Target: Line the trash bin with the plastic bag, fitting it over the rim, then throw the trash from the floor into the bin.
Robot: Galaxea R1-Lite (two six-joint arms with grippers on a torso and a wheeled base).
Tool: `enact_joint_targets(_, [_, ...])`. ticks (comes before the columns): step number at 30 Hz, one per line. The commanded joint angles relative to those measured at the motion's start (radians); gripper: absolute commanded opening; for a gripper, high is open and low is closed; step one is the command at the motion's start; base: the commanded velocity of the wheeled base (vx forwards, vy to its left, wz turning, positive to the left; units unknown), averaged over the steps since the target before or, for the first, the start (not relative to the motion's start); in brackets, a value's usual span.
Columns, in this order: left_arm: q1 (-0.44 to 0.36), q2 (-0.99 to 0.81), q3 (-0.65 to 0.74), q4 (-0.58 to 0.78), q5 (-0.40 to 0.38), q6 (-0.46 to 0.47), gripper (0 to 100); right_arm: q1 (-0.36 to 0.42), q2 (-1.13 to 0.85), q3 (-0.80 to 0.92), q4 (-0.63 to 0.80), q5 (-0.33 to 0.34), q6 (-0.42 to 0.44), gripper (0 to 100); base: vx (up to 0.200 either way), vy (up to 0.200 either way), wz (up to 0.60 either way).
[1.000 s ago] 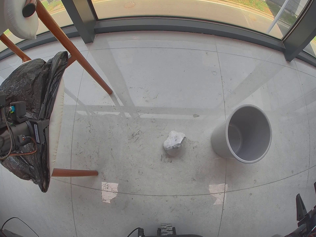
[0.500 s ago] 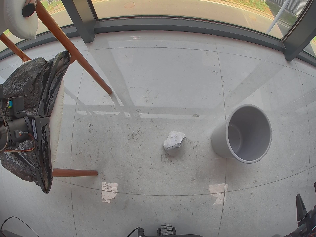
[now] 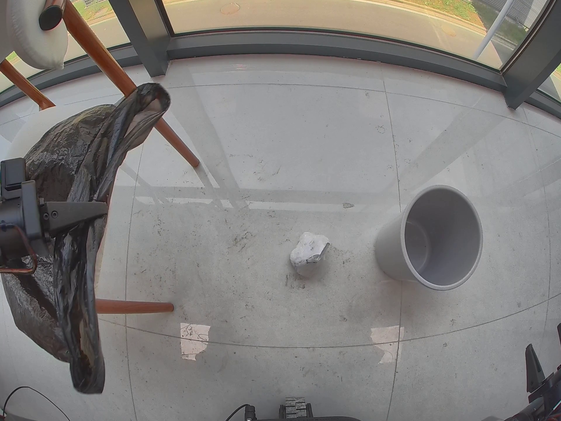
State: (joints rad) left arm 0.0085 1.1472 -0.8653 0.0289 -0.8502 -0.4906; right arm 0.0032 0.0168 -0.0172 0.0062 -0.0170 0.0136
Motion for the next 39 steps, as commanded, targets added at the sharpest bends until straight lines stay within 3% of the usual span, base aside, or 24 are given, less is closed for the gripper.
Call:
enact_joint_targets(1, [-0.007,-0.083,-0.001,0.005,-0.145,-0.071,0,0.000,0.000,0.016,0.000,0.000,0.000,100,0.000,0.000,0.00])
enact_joint_targets(6, [-0.102,-0.083,0.000,-0.047,-0.277,-0.075,0,0.000,0.000,0.016,0.000,0.000,0.000,100,0.000,0.000,0.00])
enact_joint_targets(8, [-0.148,-0.083,0.005,-0.073,-0.296,-0.088,0,0.000,0.000,0.016,0.000,0.000,0.000,100,0.000,0.000,0.00])
enact_joint_targets(15, [-0.196,-0.081,0.008,-0.104,-0.311,-0.143,0,0.000,0.000,0.016,0.000,0.000,0.000,100,0.000,0.000,0.00])
enact_joint_targets(22, [-0.193,-0.084,0.052,-0.192,-0.345,-0.152,0,0.000,0.000,0.016,0.000,0.000,-0.001,100,0.000,0.000,0.00])
enact_joint_targets(39, [-0.199,-0.083,0.048,-0.273,-0.348,-0.164,0,0.000,0.002,0.016,0.003,0.003,-0.003,100,0.000,-0.200,0.00])
